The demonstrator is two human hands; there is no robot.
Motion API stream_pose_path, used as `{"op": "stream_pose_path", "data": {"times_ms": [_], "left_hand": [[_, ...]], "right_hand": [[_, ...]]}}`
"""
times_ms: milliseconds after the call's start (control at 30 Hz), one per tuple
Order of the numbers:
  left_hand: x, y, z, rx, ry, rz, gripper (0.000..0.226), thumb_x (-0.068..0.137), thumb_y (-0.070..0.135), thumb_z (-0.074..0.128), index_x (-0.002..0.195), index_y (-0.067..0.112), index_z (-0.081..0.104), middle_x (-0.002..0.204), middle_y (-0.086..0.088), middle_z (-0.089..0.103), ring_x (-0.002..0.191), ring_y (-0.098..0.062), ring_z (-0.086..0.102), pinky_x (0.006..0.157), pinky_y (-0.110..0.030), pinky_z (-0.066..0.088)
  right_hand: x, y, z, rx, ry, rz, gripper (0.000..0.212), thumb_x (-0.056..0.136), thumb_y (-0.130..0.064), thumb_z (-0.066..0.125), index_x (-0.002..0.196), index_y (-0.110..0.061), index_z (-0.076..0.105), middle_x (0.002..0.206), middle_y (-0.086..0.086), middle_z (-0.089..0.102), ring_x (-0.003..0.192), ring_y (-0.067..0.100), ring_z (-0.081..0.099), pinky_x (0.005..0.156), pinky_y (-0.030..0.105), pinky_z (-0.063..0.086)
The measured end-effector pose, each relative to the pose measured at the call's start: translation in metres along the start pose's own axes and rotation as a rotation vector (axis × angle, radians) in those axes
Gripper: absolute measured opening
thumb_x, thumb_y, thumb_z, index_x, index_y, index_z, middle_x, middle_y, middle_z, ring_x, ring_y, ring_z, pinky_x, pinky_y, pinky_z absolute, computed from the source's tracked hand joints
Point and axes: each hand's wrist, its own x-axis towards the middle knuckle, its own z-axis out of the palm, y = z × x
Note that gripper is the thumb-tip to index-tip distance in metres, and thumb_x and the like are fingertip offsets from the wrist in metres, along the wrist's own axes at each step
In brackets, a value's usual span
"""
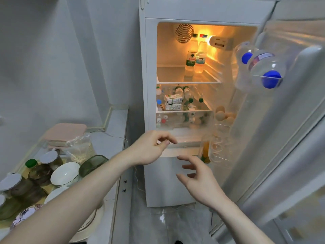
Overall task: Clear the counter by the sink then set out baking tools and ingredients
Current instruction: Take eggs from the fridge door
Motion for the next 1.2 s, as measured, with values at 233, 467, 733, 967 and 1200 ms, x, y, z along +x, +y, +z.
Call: {"op": "stream_pose_path", "data": {"times_ms": [233,467,733,967,1200], "left_hand": [[0.054,0.001,0.004,0.008,0.021,-0.02,0.028,0.103,0.022,0.05,0.104,0.039,0.072,0.109,0.019,0.068,0.1,0.005,0.06,0.081,-0.025,0.051],[0.11,0.031,0.02,0.031,-0.023,0.105,0.022,0.1,0.02,0.054,0.103,0.032,0.073,0.104,0.022,0.066,0.102,0.0,0.061,0.09,-0.027,0.05],[0.191,0.062,0.053,0.155,-0.119,0.182,0.023,0.096,0.018,0.057,0.115,0.023,0.069,0.103,0.01,0.062,0.1,-0.011,0.061,0.082,-0.023,0.043],[0.263,0.085,0.086,0.399,-0.199,0.241,0.041,0.093,0.019,0.053,0.133,0.023,0.06,0.131,-0.003,0.059,0.12,-0.023,0.055,0.087,-0.028,0.038],[0.314,0.094,0.114,0.473,-0.318,0.255,0.045,0.093,0.024,0.055,0.137,0.02,0.06,0.138,-0.003,0.062,0.127,-0.025,0.057,0.106,-0.037,0.046]], "right_hand": [[0.023,-0.013,-0.07,-0.105,0.309,-0.149,0.035,0.086,-0.011,0.072,0.114,-0.032,0.069,0.11,-0.022,0.067,0.099,0.001,0.065,0.084,0.023,0.053],[0.023,0.015,-0.122,-0.279,0.226,-0.004,0.026,0.09,-0.023,0.073,0.114,-0.033,0.071,0.106,-0.023,0.071,0.102,-0.008,0.063,0.091,0.021,0.053],[0.031,0.018,-0.15,-0.322,0.257,0.05,0.022,0.091,-0.024,0.07,0.11,-0.034,0.07,0.092,-0.018,0.071,0.084,0.0,0.066,0.075,0.02,0.054],[0.097,0.021,-0.178,-0.42,0.392,0.035,0.027,0.088,-0.021,0.065,0.113,-0.031,0.07,0.106,-0.012,0.07,0.09,0.006,0.065,0.08,0.028,0.056],[0.142,0.057,-0.198,-0.49,0.278,0.273,0.045,0.085,-0.014,0.063,0.129,-0.025,0.064,0.124,0.003,0.066,0.111,0.024,0.065,0.094,0.044,0.057]]}}
